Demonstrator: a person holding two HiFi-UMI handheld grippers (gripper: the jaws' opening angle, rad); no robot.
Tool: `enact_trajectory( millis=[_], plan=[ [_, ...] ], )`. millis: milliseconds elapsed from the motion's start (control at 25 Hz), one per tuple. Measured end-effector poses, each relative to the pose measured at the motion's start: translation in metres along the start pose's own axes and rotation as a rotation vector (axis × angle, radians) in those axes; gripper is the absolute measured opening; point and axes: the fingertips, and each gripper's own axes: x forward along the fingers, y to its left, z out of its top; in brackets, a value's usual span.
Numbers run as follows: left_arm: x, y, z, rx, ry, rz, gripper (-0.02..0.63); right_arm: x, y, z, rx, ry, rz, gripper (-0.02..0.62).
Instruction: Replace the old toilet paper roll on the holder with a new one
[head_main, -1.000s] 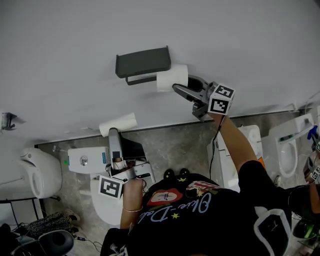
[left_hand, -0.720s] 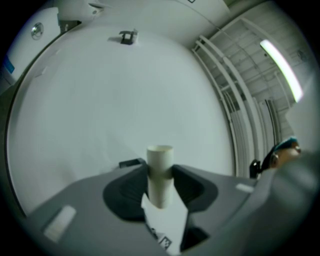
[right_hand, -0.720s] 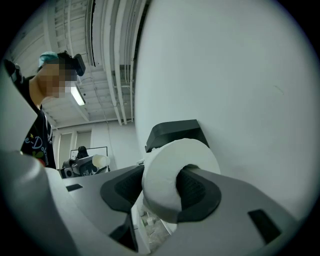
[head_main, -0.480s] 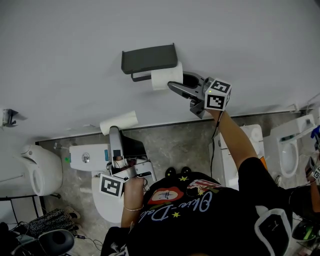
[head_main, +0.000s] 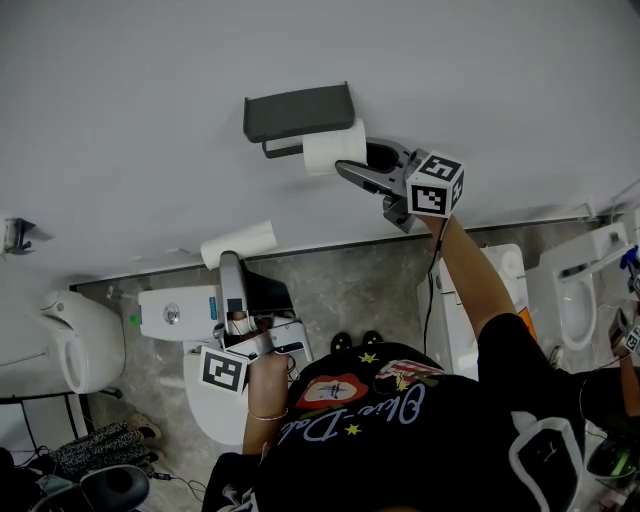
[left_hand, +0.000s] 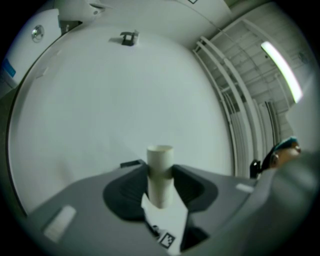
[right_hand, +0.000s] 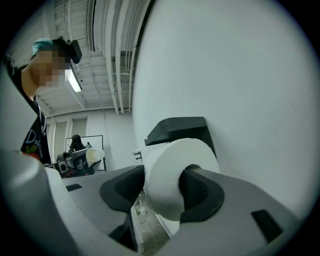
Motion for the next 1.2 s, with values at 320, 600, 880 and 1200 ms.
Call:
enact_trajectory(
  millis=[320,600,880,1200],
  plan=[
    [-0.003,0.004,0.001,-0.007,0.007,0.000,0.147,-0.001,-0.003,-0.001,0.021,0.028,-0.009,0.210],
    [-0.004,0.001,0.004,-0.013,0.008,-0.005,0.147,-0.002,0.000,0.001,-0.003,0.056,-0.024,0.213],
    [-0.001,0.005,0.000,-0.019,0.012,0.002,0.147,-0.002,-0.012,-0.007,-0.034,0.129,-0.049,0.238],
    [-0.001,0.006,0.000,-0.022,0.018,0.004,0.147,-0.006,-0.015,-0.006,-0.076,0.155,-0.082,0.254]
  ],
)
